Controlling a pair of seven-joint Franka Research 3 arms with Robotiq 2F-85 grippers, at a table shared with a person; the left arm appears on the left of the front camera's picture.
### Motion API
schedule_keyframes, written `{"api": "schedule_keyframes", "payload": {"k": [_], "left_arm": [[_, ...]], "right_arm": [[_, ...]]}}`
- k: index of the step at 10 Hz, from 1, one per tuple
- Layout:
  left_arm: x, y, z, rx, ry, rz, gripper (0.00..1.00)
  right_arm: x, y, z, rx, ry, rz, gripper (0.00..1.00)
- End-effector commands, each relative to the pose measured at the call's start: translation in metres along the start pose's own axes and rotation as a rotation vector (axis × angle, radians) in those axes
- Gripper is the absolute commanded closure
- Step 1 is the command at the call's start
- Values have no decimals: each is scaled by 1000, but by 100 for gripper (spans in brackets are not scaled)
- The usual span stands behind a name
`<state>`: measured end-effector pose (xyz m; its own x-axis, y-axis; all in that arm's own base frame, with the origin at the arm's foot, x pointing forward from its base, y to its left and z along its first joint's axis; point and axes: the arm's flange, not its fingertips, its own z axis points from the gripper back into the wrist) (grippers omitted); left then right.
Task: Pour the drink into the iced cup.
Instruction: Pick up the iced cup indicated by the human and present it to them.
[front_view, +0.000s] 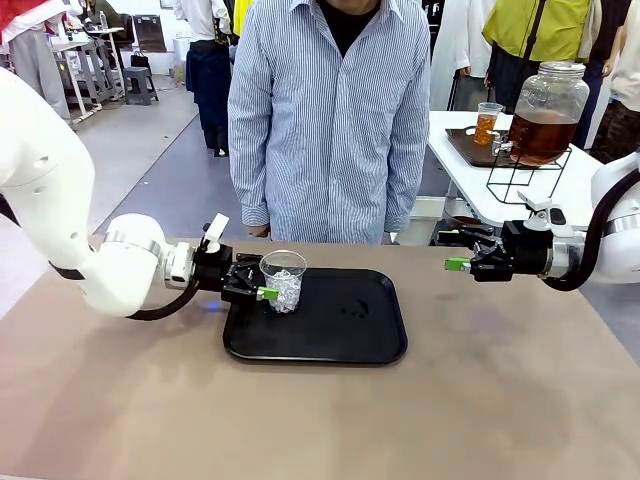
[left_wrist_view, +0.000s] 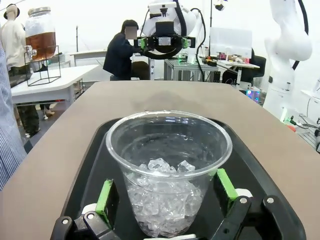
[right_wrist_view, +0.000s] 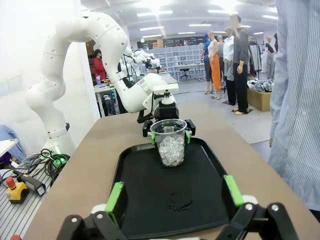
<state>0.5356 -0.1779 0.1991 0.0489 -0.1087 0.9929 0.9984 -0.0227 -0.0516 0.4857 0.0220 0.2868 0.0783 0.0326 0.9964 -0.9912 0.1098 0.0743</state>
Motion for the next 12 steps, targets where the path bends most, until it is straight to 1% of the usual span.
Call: {"api": "schedule_keyframes", "payload": {"k": [1,4,8,9,10,12], "left_arm": [[-2,-1,-8,37,-17,17,0],[-5,-3,-19,23,-10,4,0],[-5,-4,-23,10,0,-4,0],[-5,-4,-23,15,7,-10,14],[-5,-4,-23,28,6,-34,34],[-2,-7,-24,24,-7,-36,34]], "right_arm": [[3,-2,-2,3,3,7,0],[3,-2,-2,3,3,7,0],[3,-2,-2,3,3,7,0],[3,-2,-2,3,3,7,0],[3,-2,-2,3,3,7,0],[3,-2,-2,3,3,7,0]]}}
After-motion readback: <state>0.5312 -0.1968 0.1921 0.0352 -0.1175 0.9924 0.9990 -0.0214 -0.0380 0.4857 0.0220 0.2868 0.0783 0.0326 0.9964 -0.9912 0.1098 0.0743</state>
